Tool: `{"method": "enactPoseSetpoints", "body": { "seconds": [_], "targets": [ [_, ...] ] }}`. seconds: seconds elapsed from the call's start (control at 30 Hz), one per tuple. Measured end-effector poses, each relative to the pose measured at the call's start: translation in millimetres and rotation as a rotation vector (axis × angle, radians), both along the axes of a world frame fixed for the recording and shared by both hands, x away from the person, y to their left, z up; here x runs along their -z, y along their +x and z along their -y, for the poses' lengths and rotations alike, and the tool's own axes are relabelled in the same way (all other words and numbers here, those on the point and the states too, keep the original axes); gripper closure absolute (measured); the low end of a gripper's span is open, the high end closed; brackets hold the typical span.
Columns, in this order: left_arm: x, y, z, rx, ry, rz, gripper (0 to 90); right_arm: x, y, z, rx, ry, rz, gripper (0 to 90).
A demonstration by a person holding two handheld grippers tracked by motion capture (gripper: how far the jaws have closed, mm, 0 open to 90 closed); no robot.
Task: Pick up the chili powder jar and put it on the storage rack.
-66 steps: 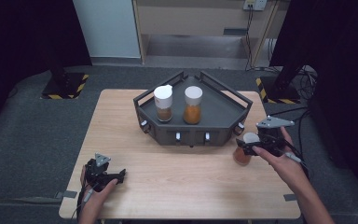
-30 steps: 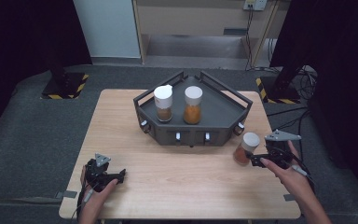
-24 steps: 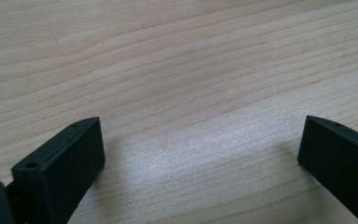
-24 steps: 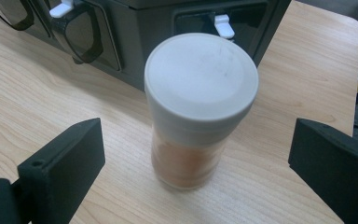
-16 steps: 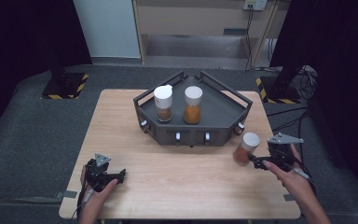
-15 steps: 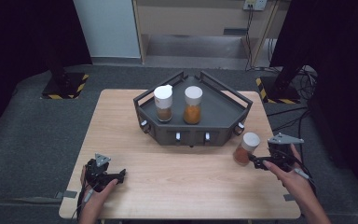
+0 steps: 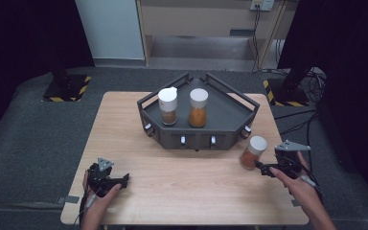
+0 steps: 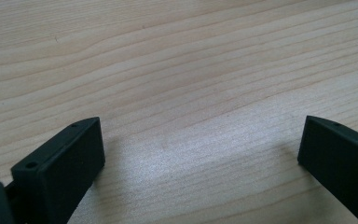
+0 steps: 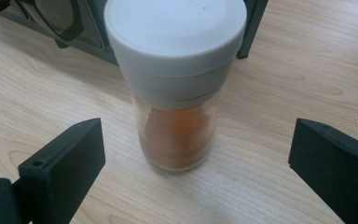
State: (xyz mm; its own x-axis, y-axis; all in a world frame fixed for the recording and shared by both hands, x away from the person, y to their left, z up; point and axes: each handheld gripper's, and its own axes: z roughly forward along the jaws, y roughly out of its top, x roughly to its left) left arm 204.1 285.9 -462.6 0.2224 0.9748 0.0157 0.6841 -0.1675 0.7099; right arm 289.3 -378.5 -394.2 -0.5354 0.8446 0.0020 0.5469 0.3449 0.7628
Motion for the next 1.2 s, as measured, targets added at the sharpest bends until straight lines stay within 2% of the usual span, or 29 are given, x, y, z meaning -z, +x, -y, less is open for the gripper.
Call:
{"method": "enactPoseSetpoints", "body": {
  "seconds": [0.8,1.2],
  "targets": [
    [0.0,0.0,0.0,0.0,0.0,0.0,0.0,5.9,23.4,-8.1,0.015,0.014,-0.026,7.8],
    [0.0,0.1,0.0,0.0,0.0,0.0,0.0,3.4,26.6,-13.3,-0.003,0.026,-0.01,14.6]
  ]
}}
